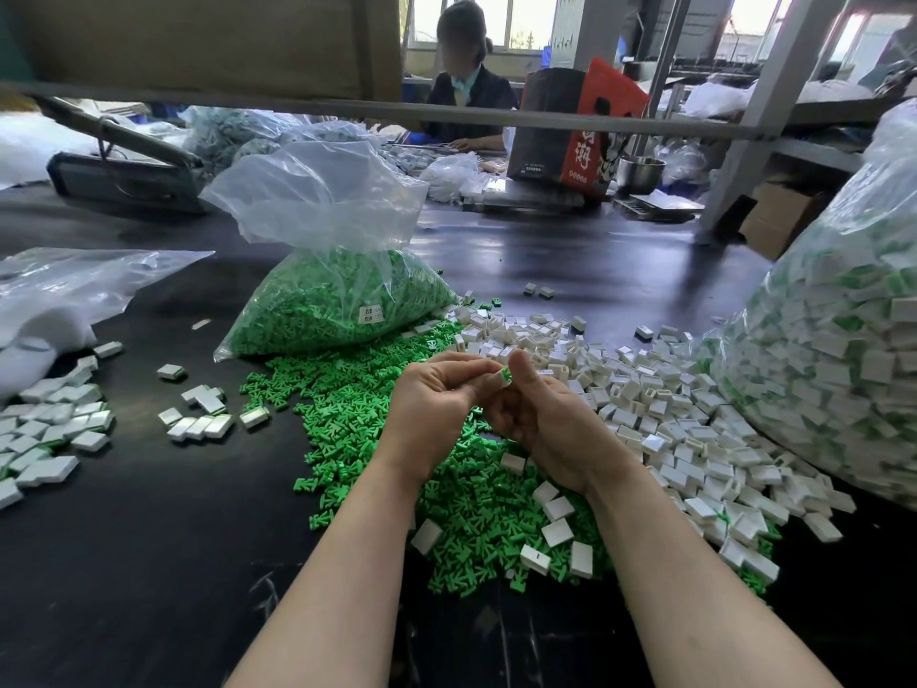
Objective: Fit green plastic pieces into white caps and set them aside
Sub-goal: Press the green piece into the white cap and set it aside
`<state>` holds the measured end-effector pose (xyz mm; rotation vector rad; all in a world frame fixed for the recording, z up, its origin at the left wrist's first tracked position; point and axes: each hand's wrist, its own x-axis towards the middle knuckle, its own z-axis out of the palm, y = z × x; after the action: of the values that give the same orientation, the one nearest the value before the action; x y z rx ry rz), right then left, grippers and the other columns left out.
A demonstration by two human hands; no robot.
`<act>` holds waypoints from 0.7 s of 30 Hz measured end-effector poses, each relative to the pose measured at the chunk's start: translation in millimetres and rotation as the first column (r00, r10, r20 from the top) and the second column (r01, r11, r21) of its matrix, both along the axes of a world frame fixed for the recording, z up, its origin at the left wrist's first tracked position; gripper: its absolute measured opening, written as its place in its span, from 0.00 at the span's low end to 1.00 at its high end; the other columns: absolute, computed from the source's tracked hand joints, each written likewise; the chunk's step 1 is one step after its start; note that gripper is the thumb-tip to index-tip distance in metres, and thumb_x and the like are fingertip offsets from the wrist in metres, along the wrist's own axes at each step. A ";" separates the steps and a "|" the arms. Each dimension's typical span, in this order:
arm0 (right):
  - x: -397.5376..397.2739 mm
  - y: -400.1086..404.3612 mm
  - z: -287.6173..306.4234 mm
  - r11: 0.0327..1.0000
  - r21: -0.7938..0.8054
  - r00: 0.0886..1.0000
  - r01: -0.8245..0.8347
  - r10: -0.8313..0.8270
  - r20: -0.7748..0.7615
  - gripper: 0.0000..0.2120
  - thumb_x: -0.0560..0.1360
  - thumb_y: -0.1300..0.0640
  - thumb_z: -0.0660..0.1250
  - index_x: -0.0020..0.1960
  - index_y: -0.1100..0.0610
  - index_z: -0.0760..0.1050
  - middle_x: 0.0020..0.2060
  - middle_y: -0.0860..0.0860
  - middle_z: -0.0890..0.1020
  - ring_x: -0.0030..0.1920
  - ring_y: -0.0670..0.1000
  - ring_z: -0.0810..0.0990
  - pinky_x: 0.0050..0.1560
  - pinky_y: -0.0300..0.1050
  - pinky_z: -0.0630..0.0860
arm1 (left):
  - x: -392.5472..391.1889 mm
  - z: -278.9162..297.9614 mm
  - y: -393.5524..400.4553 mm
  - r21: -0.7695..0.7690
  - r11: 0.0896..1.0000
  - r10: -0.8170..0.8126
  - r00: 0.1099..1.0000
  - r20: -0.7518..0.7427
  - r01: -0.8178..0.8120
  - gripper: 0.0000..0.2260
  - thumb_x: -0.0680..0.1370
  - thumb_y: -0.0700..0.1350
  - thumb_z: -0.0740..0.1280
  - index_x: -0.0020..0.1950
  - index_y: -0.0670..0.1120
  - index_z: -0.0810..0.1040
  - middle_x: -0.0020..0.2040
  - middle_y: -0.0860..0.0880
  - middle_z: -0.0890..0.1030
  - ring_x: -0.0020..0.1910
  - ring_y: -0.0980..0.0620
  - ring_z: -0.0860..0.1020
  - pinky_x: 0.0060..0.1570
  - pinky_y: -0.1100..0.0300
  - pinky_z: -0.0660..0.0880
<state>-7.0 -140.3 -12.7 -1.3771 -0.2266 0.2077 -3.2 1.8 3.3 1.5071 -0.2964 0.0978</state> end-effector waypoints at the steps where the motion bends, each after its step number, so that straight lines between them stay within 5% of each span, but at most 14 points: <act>1: -0.1 0.0 -0.1 1.000 0.002 1.000 0.000 0.000 0.001 0.25 0.73 0.36 0.59 0.44 0.59 0.76 0.30 0.49 0.76 0.32 0.45 0.73 0.35 0.35 0.71 | 0.2 -0.2 -0.2 -0.001 1.000 0.000 1.000 0.001 0.000 0.10 0.73 0.32 0.71 0.42 0.47 0.85 0.46 0.52 0.83 0.46 0.58 0.82 0.51 0.65 0.78; 21: 1.4 -0.7 0.6 1.000 0.016 1.000 -0.010 0.010 -0.013 0.27 0.72 0.37 0.59 0.48 0.63 0.76 0.31 0.50 0.74 0.34 0.46 0.70 0.36 0.35 0.71 | 3.3 -3.1 -0.3 -0.044 0.999 -0.019 1.000 -0.007 0.018 0.10 0.73 0.32 0.71 0.40 0.47 0.85 0.43 0.55 0.84 0.47 0.57 0.82 0.50 0.65 0.78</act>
<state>-5.6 -141.1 -12.1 -1.3587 -0.2237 0.2225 0.1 1.5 0.2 1.4603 -0.3001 0.0831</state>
